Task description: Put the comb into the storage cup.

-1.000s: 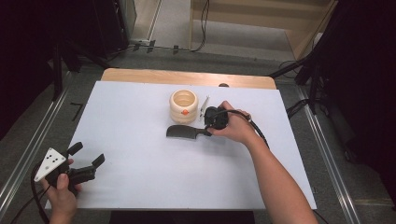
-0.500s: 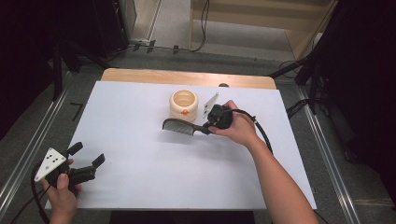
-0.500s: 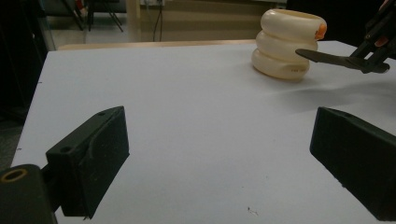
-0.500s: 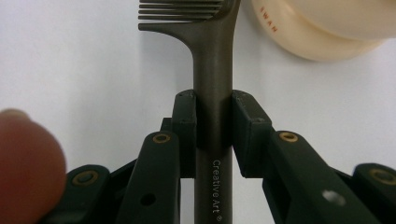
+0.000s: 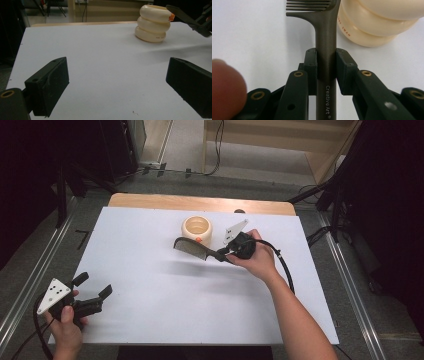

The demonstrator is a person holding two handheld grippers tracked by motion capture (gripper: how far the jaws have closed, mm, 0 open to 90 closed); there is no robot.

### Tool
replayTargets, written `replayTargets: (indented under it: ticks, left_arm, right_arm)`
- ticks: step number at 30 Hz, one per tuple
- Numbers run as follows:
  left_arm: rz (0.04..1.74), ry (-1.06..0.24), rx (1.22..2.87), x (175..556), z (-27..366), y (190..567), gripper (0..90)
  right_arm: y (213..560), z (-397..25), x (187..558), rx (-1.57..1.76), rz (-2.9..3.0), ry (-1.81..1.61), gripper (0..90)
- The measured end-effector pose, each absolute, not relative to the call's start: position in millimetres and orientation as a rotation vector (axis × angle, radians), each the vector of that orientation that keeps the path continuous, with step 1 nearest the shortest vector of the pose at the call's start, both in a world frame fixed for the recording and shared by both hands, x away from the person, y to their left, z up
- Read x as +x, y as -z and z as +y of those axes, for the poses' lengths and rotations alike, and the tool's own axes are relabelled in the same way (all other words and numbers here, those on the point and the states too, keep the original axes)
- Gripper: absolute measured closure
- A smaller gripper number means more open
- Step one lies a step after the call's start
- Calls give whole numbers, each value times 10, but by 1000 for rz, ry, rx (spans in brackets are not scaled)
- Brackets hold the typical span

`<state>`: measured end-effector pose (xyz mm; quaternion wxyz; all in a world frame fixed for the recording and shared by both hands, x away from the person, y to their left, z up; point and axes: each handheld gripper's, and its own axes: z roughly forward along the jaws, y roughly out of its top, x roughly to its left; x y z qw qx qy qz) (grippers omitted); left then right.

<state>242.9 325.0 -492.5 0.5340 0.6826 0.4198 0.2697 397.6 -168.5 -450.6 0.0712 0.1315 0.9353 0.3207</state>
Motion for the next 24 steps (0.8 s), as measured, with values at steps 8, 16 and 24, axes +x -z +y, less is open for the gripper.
replayTargets:
  ticks: [8, 16, 24]
  left_arm:
    - [998, -645, 1630, 2429, 3248, 4926, 47]
    - [1002, -645, 1627, 2427, 3251, 4923, 47]
    - [1008, -655, 1615, 2412, 3255, 4910, 46]
  right_arm:
    - [4541, -1813, 3918, 448, 2756, -1102, 709]
    - [4575, -1919, 3853, 501, 2697, -1224, 709]
    - [4611, -1976, 3761, 558, 2603, -1326, 709]
